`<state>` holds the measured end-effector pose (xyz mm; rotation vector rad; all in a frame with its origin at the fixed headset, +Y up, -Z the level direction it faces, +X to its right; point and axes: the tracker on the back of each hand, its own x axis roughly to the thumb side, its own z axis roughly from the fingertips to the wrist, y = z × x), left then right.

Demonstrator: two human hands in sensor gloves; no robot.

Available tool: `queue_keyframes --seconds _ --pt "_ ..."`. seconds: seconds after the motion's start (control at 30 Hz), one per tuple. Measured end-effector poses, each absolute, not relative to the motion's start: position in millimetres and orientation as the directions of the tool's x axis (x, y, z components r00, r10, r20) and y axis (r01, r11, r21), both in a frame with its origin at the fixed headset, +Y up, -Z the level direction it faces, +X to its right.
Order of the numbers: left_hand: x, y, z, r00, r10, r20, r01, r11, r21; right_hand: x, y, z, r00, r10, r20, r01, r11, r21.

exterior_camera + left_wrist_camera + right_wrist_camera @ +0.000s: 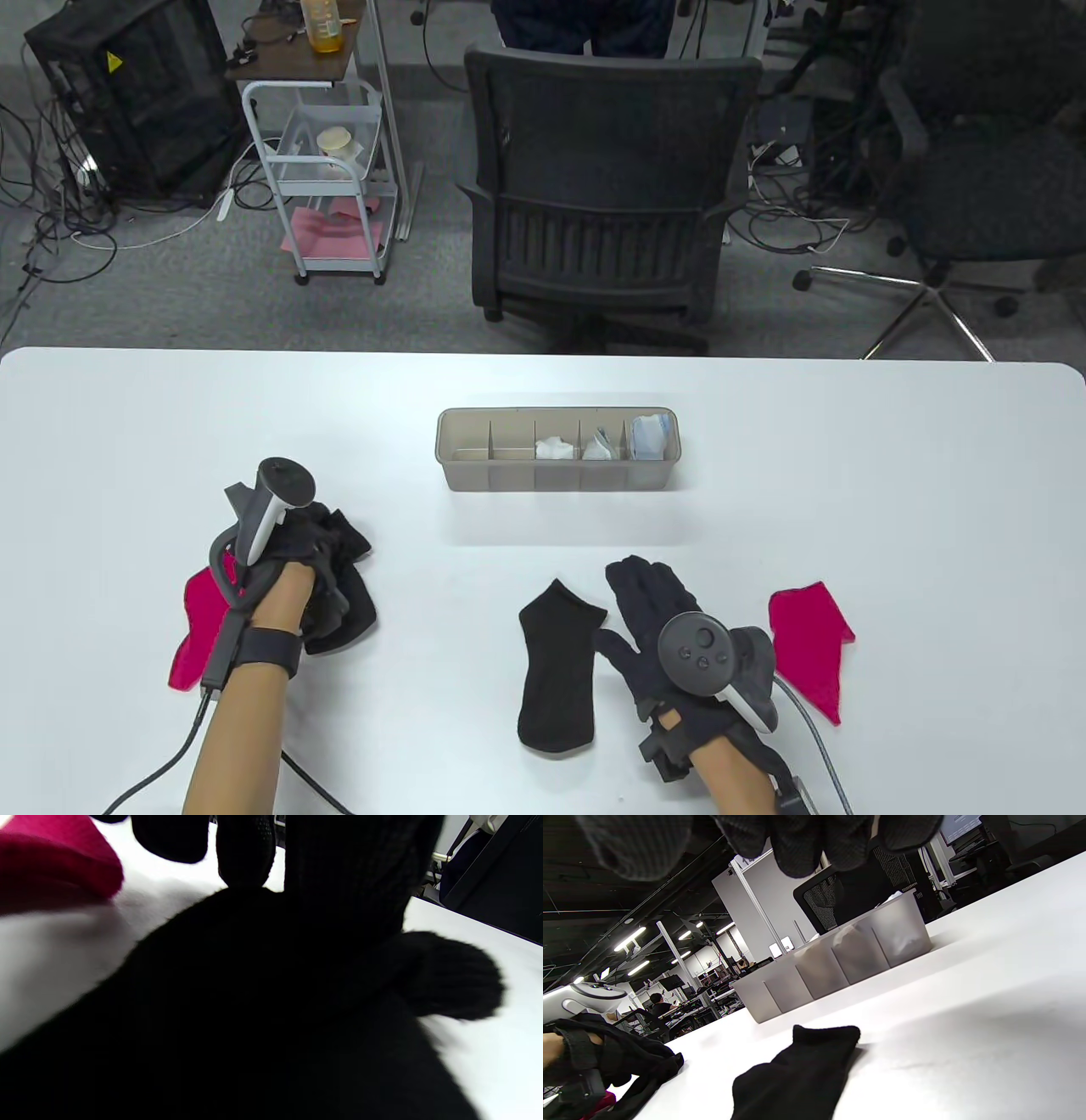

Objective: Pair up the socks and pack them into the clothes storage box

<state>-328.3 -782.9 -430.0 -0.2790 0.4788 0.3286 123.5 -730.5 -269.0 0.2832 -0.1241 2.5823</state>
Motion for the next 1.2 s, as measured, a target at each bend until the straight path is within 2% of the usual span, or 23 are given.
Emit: queue_keyframes --seconds 0.1,0.17,0.33,0.57,0.7,0.87,1.0,1.2 --pt "-326.5 -782.0 -430.2 0.837 0.268 -0.478 -0.361 0.926 -0.113 124.1 -730.4 -269.0 -0.837 0.499 0.224 -0.518 -0.855 -0.030" --pt "-325.9 -779.0 -429.6 0.838 0.290 -0.463 -0.380 0.918 -0.115 124.5 -730.2 -269.0 -0.839 0.498 0.220 -0.516 -0.856 -0.029" --pt "-325.6 -760.9 -423.2 0.806 0.434 -0.404 -0.513 0.851 -0.111 124.9 -729.8 -269.4 -0.838 0.502 0.214 -0.518 -0.855 -0.026" --pt "-318.5 -712.2 -401.3 0.768 0.588 -0.256 -0.621 0.781 -0.071 121.4 -728.8 -268.2 -0.835 0.503 0.223 -0.520 -0.854 -0.018" --pt "-309.0 -679.0 -383.9 0.692 0.708 -0.141 -0.720 0.692 -0.059 116.0 -726.5 -266.0 -0.823 0.517 0.235 -0.535 -0.845 -0.014" --pt "-283.2 -647.6 -362.1 0.561 0.828 -0.002 -0.822 0.557 -0.118 104.6 -723.2 -262.0 -0.793 0.554 0.252 -0.572 -0.820 0.005" --pt "-251.1 -628.8 -344.2 0.451 0.889 0.082 -0.862 0.457 -0.219 94.5 -719.1 -257.9 -0.757 0.600 0.260 -0.615 -0.788 0.028" --pt "-196.2 -611.5 -321.7 0.387 0.901 0.196 -0.839 0.432 -0.331 90.4 -714.9 -255.0 -0.633 0.733 0.247 -0.731 -0.672 0.118"
